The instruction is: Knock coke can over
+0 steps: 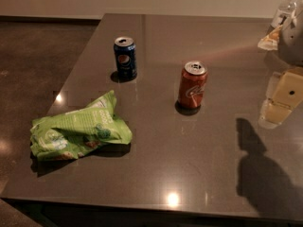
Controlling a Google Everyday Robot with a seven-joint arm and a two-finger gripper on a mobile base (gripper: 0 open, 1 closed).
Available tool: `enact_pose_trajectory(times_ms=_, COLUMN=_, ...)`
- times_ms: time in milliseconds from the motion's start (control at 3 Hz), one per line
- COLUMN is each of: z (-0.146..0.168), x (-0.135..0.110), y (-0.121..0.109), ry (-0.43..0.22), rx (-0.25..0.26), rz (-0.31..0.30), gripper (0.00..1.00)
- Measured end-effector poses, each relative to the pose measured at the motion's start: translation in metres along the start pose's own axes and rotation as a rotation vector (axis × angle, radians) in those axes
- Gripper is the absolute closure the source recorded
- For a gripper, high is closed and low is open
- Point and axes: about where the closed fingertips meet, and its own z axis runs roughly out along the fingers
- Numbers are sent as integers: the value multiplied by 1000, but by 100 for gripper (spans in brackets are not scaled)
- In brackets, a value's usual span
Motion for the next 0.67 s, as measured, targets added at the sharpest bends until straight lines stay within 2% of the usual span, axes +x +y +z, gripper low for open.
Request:
enact_pose_trajectory(times_ms=333, z=0, x=0, y=0, ry=0, rx=0, rz=0, gripper=0)
enact_pose_trajectory(times_ms=667, z=6, x=-8, y=-8, ry=-40, rx=-25, rz=18, gripper=0)
